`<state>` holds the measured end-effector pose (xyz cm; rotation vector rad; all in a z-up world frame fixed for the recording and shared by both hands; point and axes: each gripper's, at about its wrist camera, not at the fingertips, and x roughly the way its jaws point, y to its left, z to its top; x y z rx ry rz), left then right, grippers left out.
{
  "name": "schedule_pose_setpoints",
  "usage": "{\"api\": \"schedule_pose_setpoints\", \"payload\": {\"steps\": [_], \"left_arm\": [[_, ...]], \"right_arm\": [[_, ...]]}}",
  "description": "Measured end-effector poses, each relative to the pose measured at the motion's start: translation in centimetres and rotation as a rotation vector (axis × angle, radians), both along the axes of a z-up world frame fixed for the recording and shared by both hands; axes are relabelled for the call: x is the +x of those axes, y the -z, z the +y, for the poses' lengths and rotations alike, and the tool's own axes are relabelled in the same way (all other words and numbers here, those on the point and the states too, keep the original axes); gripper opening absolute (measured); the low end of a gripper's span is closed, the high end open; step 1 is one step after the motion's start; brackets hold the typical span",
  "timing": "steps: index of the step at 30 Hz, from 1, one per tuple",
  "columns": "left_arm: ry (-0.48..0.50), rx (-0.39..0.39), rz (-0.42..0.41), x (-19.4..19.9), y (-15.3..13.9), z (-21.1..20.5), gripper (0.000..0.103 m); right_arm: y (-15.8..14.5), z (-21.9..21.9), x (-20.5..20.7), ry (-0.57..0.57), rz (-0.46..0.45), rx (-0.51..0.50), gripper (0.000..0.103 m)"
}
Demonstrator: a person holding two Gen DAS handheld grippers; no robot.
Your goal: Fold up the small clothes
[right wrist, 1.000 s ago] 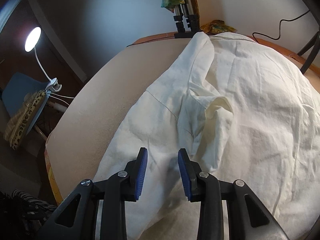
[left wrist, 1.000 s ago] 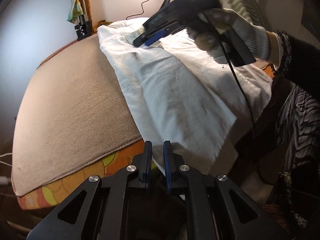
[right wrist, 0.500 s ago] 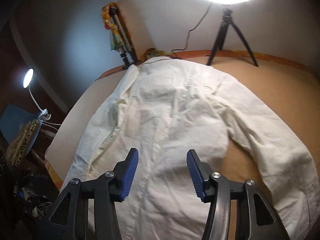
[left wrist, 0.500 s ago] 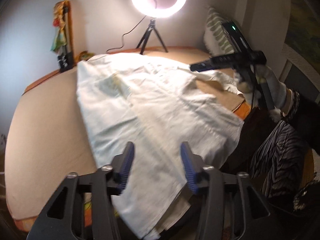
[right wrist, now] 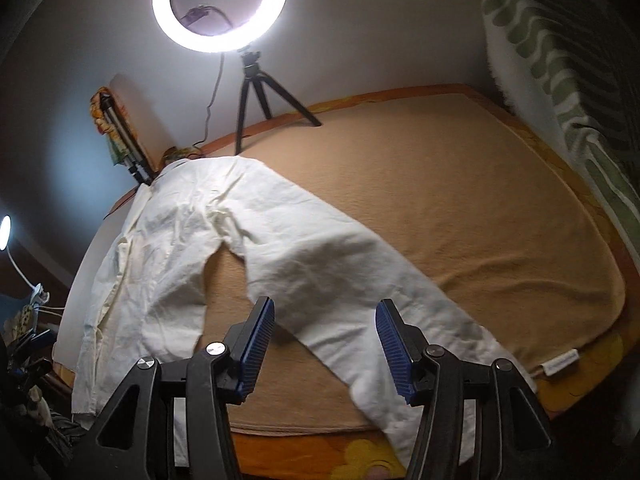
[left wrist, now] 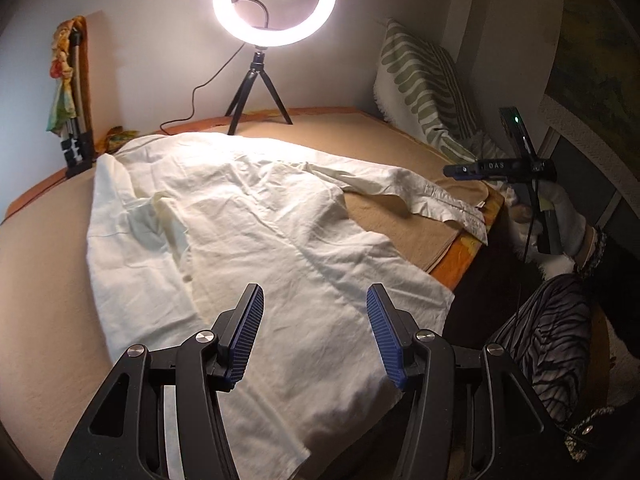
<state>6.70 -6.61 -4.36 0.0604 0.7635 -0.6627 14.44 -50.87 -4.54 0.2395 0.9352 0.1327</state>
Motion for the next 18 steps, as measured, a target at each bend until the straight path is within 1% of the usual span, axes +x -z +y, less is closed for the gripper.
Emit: {"api": "schedule_pose_setpoints", "payload": {"steps": [4, 7, 9, 12, 15, 18], "left_arm": [[0.007, 0.002, 0.009, 0.8, 0.2, -1.2, 0.053], [0.006, 0.002, 0.009, 1.4, 0.4, -1.8, 0.053], [0.007, -0.002, 0.014, 1.9, 0.5, -2.3, 0.053], [0.007, -0.006, 0.027, 2.4, 0.8, -2.7, 0.053], [0.011, -0.007, 0.036, 2.7, 1.1, -3.1, 0.053], [0.013, -0.001, 0.035, 2.8, 1.3, -3.3, 0.053]], "right_arm": [[1.5, -4.3, -0.4, 0.105, 0.044, 0.005, 0.056], [3.0, -7.2, -1.0, 0.173, 0.079, 0.023, 0.061], [4.2, -8.9, -1.4, 0.207, 0.105, 0.047, 0.062], [5.4, -10.1, -1.8, 0.238, 0.145, 0.058, 0.062], [6.0, -11.0, -2.4, 0.263, 0.160, 0.039, 0.064], [6.1, -11.3, -2.8, 0.260, 0.156, 0.033, 0.063]]}}
